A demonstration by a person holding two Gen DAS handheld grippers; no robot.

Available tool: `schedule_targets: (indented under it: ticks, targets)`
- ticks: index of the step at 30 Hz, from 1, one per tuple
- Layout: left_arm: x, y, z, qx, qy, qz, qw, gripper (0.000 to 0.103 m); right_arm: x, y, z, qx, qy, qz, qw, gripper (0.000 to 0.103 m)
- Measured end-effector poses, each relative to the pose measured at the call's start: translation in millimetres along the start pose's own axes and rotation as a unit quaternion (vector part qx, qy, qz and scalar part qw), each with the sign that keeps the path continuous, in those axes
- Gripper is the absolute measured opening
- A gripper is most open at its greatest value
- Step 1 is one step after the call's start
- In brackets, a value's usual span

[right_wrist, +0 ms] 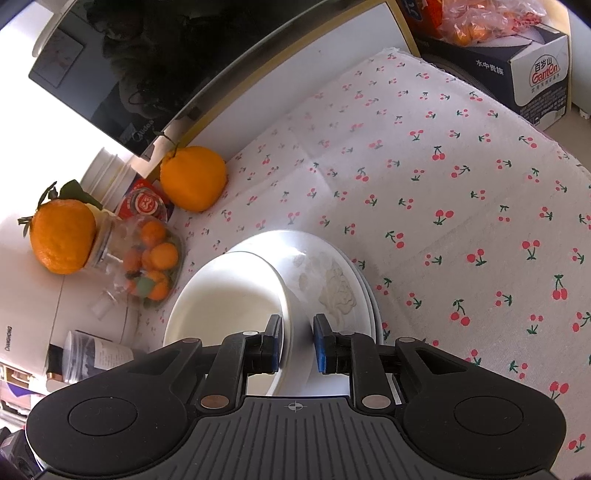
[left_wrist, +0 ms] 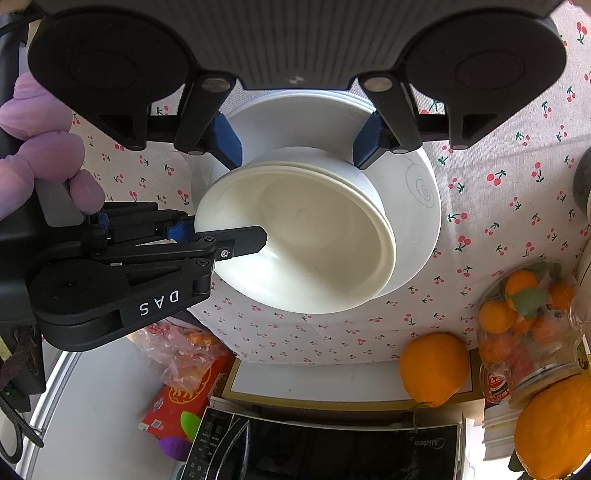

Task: Organize plates and bowls
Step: 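Open both grippers to release the bowls on the plates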

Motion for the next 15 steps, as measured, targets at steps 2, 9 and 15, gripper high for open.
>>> schedule_targets:
  ticks: [2,9,15]
  targets:
    - [1,0,0,-0.001,0.003,0.0,1.0,0.067,0,0,0,-0.001,0.001,0.002,1.0,0.02]
    - [7,-2,0,-0.002,0.025,0.008,0.9997,0.08,-2,-4,2,-0.003,-0.003,0.017,1.0,0.03]
    - [7,-10,1,0.006,0.025,0.006,0.9996,0.085,-6,-13,3,0.009,-0.016,0.025,1.0,0.053]
Point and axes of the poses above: each gripper's, at about its wrist camera, not at the fingertips, and y roughly the way its jaws point, x to its right, z to its top, the point moved 5 cm from there along y, roughly the way its jaws point, and after that the axes turned 5 degrees about -x, right-handed, at the moved point
